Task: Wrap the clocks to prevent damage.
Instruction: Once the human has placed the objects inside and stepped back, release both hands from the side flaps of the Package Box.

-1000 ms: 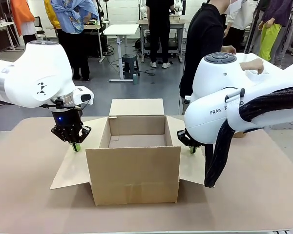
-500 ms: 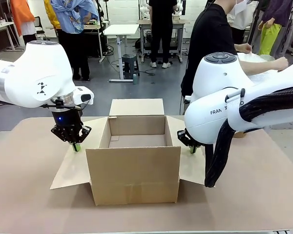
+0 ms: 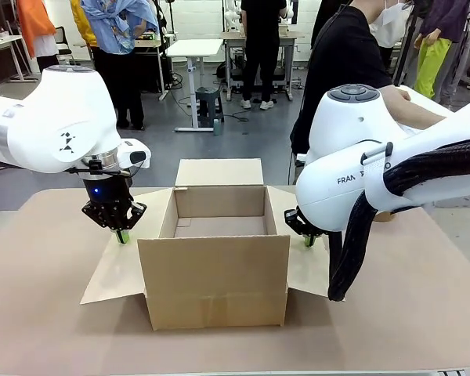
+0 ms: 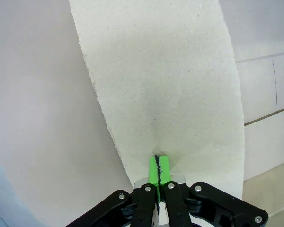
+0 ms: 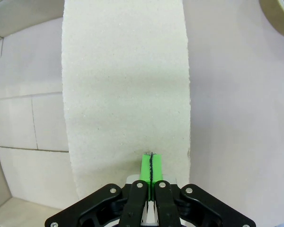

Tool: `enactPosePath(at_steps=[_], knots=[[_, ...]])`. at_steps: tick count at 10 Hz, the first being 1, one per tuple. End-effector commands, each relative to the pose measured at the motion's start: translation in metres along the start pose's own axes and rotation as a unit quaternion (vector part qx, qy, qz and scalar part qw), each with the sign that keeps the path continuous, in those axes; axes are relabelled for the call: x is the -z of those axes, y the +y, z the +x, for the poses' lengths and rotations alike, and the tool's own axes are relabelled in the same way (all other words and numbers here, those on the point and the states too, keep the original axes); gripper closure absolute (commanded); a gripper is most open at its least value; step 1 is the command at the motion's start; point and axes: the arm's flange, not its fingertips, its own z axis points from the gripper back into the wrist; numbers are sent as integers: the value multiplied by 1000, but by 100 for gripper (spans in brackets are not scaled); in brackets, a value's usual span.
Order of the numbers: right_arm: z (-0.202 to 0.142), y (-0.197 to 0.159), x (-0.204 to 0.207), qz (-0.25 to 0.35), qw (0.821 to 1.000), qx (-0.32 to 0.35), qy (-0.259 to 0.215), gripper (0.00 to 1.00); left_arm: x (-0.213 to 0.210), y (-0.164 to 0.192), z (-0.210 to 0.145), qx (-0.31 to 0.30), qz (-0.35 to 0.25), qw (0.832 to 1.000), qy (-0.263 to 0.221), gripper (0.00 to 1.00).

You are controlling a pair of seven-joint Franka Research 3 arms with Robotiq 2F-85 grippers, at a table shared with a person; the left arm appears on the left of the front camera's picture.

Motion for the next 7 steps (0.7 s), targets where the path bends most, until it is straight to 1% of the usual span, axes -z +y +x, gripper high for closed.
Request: enactPosePath(at_steps=[1,7], knots=[[-1,-1,2,-1,1000,1,2,99,0,0,0,2,2,1000,1,100],[-1,-1,2,-1,1000,1,2,99,0,0,0,2,2,1000,1,100]])
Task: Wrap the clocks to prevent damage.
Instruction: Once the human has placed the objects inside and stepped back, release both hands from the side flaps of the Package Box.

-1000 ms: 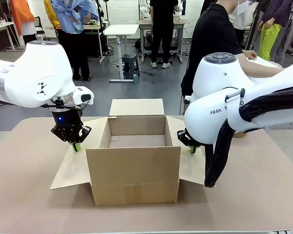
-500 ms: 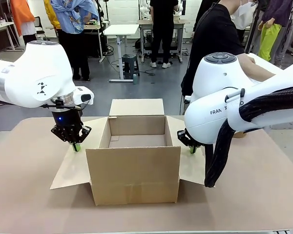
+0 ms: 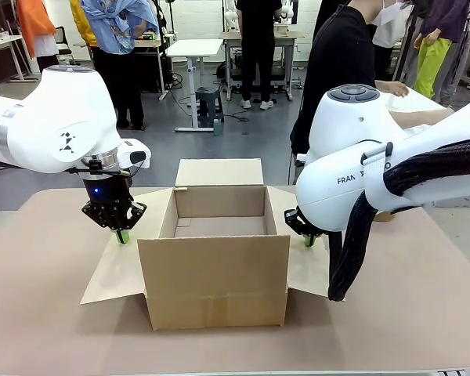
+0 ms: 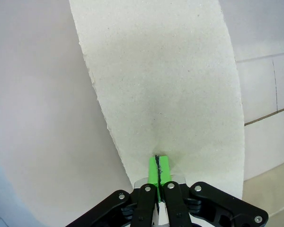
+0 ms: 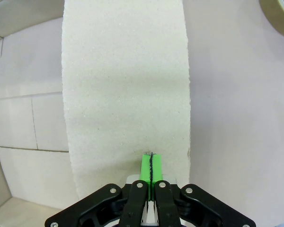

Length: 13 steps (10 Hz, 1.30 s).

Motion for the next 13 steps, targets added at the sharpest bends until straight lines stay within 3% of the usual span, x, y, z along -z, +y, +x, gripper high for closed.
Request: enactPosePath(at_steps=[1,13], knots=[[-1,-1,2,-1,1000,1,2,99,0,0,0,2,2,1000,1,100],[-1,-1,2,-1,1000,1,2,99,0,0,0,2,2,1000,1,100]])
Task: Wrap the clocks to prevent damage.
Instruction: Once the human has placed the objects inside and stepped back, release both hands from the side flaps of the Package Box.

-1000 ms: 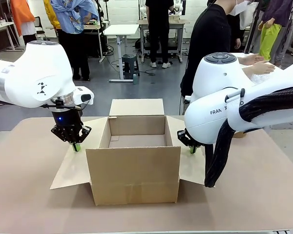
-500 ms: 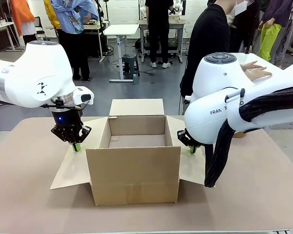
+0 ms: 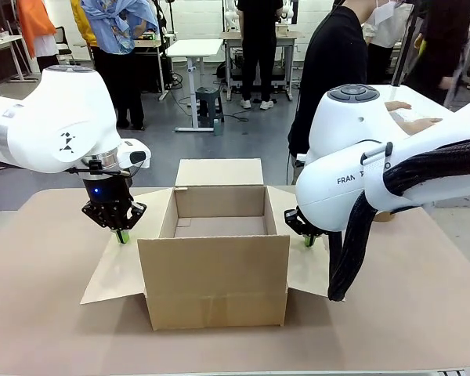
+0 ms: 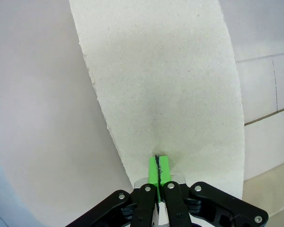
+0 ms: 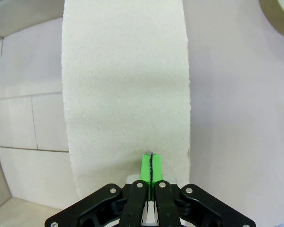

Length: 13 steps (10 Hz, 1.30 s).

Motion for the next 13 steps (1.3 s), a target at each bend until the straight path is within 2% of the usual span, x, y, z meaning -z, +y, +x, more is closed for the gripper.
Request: enactPosePath(at_steps=[1,13], knots=[[-1,-1,2,-1,1000,1,2,99,0,0,0,2,2,1000,1,100],[-1,-1,2,-1,1000,1,2,99,0,0,0,2,2,1000,1,100]])
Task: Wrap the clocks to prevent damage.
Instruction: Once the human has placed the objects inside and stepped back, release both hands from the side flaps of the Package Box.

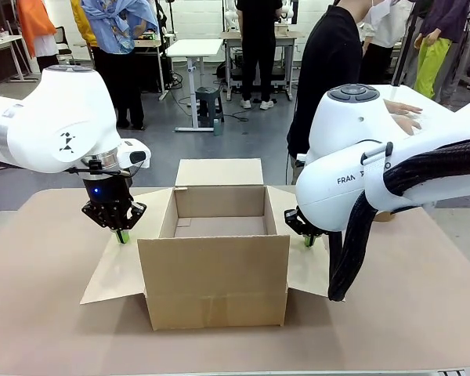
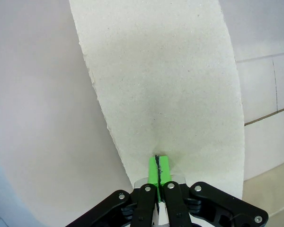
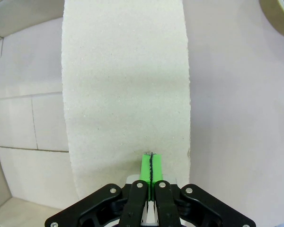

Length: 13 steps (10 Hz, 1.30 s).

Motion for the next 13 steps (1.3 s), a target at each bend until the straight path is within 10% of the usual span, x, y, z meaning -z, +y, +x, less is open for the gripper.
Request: enactPosePath(at_steps=[1,13], knots=[[-1,-1,2,-1,1000,1,2,99,0,0,0,2,2,1000,1,100],[-1,-1,2,-1,1000,1,2,99,0,0,0,2,2,1000,1,100]])
